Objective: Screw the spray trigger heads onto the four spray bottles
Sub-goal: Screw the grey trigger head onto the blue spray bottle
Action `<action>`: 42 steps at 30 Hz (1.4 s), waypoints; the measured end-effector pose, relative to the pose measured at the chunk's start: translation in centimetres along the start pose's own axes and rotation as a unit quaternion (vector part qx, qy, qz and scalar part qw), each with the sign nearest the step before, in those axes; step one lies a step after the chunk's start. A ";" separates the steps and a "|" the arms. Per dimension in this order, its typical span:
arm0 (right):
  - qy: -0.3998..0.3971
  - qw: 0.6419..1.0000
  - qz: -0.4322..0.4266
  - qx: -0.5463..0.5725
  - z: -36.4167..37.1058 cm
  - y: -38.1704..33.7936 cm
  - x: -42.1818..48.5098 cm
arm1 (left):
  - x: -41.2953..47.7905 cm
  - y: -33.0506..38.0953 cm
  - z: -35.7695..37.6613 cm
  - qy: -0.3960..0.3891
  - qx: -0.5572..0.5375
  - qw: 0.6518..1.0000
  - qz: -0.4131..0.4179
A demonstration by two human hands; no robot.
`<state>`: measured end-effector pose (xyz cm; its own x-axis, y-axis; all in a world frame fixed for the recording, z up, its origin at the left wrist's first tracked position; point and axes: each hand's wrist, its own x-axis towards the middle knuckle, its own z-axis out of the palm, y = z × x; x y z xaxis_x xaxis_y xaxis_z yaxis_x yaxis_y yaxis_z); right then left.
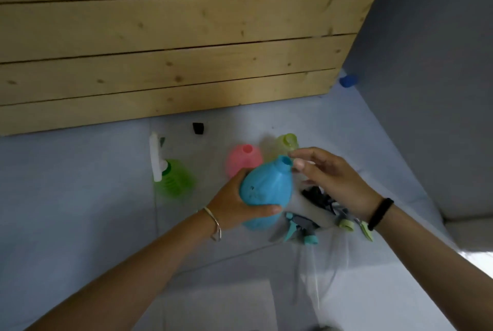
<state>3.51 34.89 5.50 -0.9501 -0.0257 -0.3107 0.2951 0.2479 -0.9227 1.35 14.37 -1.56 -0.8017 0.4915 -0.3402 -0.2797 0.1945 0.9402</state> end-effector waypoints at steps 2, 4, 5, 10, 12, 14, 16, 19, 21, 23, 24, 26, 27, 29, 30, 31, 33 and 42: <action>0.075 0.993 0.087 0.037 -1.1 3.9 -0.4 | -0.1 -1.4 0.6 0.001 0.000 1.000 -0.024; 0.127 0.974 0.186 0.016 -1.9 7.9 -0.9 | 0.0 -2.4 1.1 0.001 0.008 0.999 -0.044; 0.127 0.962 0.242 0.007 -2.1 9.8 -1.3 | 0.0 -2.9 1.3 0.002 0.009 0.999 -0.052; 0.091 0.902 0.417 0.068 -1.4 14.6 -2.7 | -0.2 -4.5 2.0 -0.005 0.013 0.997 -0.075; 0.109 0.890 0.437 0.078 -0.8 15.4 -2.8 | -0.4 -5.0 2.2 -0.004 0.006 0.997 -0.080; 0.121 0.888 0.438 0.077 -0.2 15.9 -2.7 | -0.6 -5.3 2.4 -0.001 0.002 0.996 -0.085; 0.126 0.892 0.428 0.072 0.4 16.3 -2.6 | -0.9 -5.4 2.4 -0.001 -0.001 0.996 -0.089; 0.137 0.896 0.420 0.045 1.0 16.7 -2.4 | -1.0 -5.5 2.2 -0.001 0.003 0.996 -0.088; 0.157 0.896 0.415 0.023 1.1 16.8 -2.3 | -1.0 -5.3 2.1 0.003 0.001 0.996 -0.088; 0.176 0.895 0.408 0.049 1.2 16.7 -2.4 | -1.0 -5.0 2.0 0.008 -0.001 0.996 -0.086; 0.181 0.893 0.405 0.074 1.2 16.5 -2.5 | -1.0 -4.8 2.0 0.010 -0.002 0.997 -0.082; 0.178 0.893 0.394 0.124 0.9 15.8 -2.7 | -0.9 -4.2 1.9 0.003 -0.003 0.997 -0.071; 0.173 0.898 0.381 0.139 0.6 15.1 -2.8 | -0.9 -3.7 2.0 -0.002 -0.004 0.998 -0.063; 0.150 0.918 0.331 0.158 -0.3 13.1 -2.7 | -1.2 -2.5 1.9 -0.004 -0.005 0.999 -0.047; 0.137 0.930 0.305 0.152 -0.8 11.8 -2.6 | -1.4 -1.7 1.8 -0.003 0.000 0.999 -0.040; 0.126 0.942 0.279 0.138 -1.2 10.3 -2.5 | -1.6 -0.9 1.7 -0.005 0.007 0.999 -0.031; 0.107 0.960 0.229 0.123 -2.1 6.8 -2.6 | -2.4 1.5 1.4 -0.012 0.023 1.000 -0.007; 0.079 0.970 0.077 0.218 -3.0 -7.4 -6.2 | -7.4 14.0 0.1 0.056 0.068 0.991 0.102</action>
<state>6.95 36.13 14.98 -0.8846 0.1357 -0.4462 0.4174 -0.1965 -0.8872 3.40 13.55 14.10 -0.8903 0.4358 -0.1322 -0.0384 0.2173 0.9753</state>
